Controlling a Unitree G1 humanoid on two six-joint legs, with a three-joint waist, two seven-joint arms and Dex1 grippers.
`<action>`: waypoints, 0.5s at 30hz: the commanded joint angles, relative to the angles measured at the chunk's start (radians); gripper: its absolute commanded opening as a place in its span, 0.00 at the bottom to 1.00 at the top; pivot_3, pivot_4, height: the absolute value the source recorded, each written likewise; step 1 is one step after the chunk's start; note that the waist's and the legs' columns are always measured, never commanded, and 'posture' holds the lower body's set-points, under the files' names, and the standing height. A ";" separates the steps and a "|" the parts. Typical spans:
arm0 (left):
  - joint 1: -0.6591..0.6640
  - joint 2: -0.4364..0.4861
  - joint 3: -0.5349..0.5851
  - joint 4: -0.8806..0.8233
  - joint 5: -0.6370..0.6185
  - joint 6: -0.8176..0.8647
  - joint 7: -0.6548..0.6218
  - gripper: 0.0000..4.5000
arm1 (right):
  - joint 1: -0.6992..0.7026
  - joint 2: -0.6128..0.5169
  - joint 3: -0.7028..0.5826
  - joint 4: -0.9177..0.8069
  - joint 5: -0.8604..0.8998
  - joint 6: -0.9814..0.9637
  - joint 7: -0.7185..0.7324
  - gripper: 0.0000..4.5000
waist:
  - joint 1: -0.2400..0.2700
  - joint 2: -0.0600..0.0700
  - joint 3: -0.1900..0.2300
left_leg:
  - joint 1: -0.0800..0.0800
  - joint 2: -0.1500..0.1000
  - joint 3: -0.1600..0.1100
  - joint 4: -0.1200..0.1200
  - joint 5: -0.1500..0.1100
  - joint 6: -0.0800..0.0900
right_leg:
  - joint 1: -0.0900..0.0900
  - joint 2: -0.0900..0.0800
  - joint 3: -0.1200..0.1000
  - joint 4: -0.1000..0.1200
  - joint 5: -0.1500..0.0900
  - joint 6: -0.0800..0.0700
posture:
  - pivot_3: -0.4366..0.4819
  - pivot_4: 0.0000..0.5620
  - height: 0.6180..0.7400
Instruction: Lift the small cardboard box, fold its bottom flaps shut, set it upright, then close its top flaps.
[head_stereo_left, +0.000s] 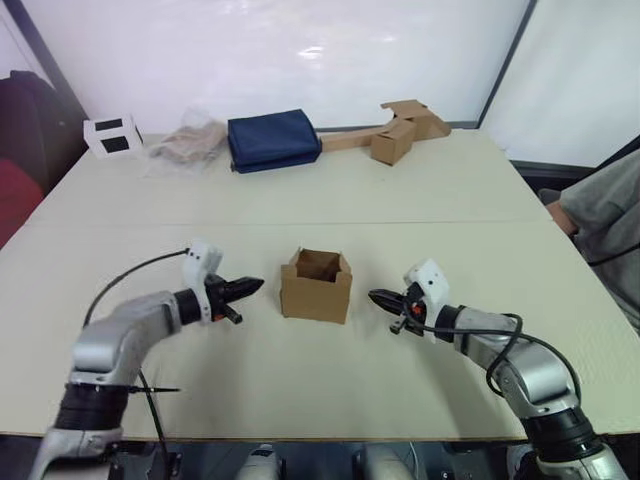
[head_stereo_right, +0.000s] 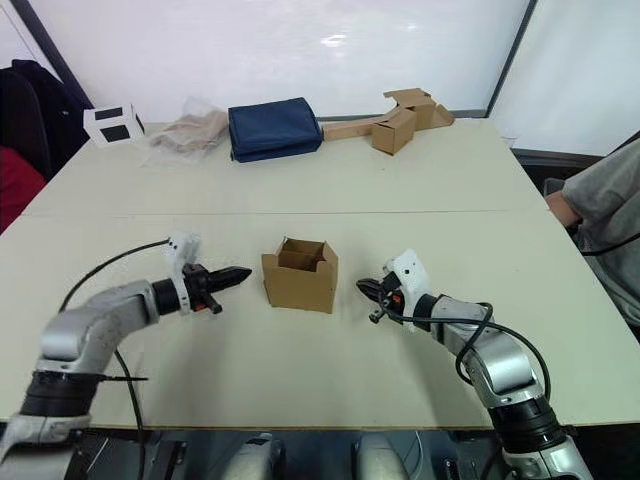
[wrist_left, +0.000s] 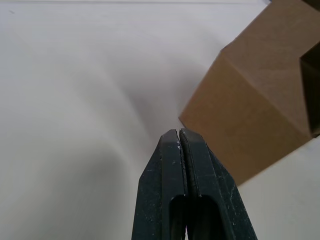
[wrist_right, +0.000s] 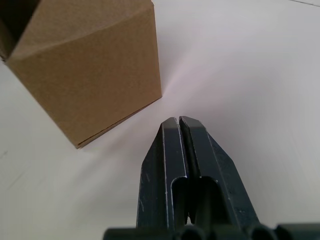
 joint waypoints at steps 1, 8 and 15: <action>0.021 -0.035 -0.009 -0.032 0.054 -0.074 0.048 0.00 | -0.015 0.016 0.004 -0.002 -0.032 -0.026 -0.003 0.00 | 0.003 0.000 0.000 | 0.000 0.000 0.000 0.000 0.000 0.000 | 0.000 0.000 0.000 0.000 0.000 0.000 | 0.48 0.27 1.00; 0.044 -0.046 -0.105 -0.024 0.118 -0.120 -0.004 0.00 | -0.020 0.041 0.044 -0.043 -0.040 -0.008 0.039 0.00 | 0.002 0.000 0.000 | 0.001 0.000 0.001 -0.001 0.000 0.000 | 0.000 0.001 0.000 0.000 0.000 0.000 | 0.48 0.27 1.00; 0.077 -0.049 -0.173 -0.079 0.112 -0.087 -0.060 0.00 | 0.038 0.005 0.090 -0.131 -0.033 0.037 0.112 0.00 | 0.003 0.000 0.000 | 0.001 0.000 0.000 -0.001 0.000 0.000 | 0.001 0.001 0.000 0.000 0.000 0.000 | 0.48 0.27 1.00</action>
